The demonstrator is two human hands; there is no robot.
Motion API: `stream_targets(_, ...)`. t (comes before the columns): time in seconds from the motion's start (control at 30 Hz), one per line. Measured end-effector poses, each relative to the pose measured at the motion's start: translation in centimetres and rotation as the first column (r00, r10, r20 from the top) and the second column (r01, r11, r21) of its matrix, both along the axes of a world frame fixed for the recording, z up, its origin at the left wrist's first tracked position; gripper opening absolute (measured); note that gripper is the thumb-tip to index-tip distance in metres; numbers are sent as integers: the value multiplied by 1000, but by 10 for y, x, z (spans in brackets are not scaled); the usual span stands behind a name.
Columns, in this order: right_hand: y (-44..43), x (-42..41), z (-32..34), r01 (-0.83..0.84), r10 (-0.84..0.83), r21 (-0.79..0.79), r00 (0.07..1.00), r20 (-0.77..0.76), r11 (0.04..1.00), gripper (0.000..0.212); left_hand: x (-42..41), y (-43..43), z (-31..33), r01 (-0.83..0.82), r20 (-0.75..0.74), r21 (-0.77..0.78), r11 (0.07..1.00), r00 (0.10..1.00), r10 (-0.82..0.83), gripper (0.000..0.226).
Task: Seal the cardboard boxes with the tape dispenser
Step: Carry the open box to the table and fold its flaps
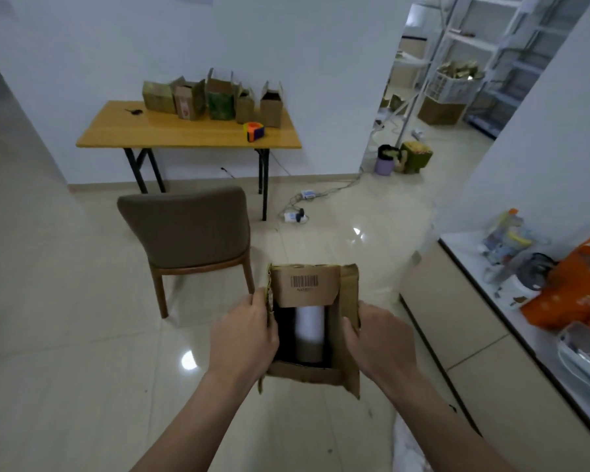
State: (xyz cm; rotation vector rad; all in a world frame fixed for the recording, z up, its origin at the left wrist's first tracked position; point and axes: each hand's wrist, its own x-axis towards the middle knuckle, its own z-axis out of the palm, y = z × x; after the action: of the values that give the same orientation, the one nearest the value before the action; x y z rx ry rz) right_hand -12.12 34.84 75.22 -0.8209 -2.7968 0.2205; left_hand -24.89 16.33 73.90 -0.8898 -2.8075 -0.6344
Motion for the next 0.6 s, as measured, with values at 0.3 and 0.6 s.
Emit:
stream_targets(0.3, 59, -84, -2, -35, 35, 3, 999, 16, 999, 25, -75, 60, -2, -13, 42, -66, 998, 999, 15, 14)
stream_targets(0.6, 173, -170, -9, -83, 79, -136, 996, -32, 987, 12, -145, 176, 13, -48, 122, -117, 992, 991, 63, 13)
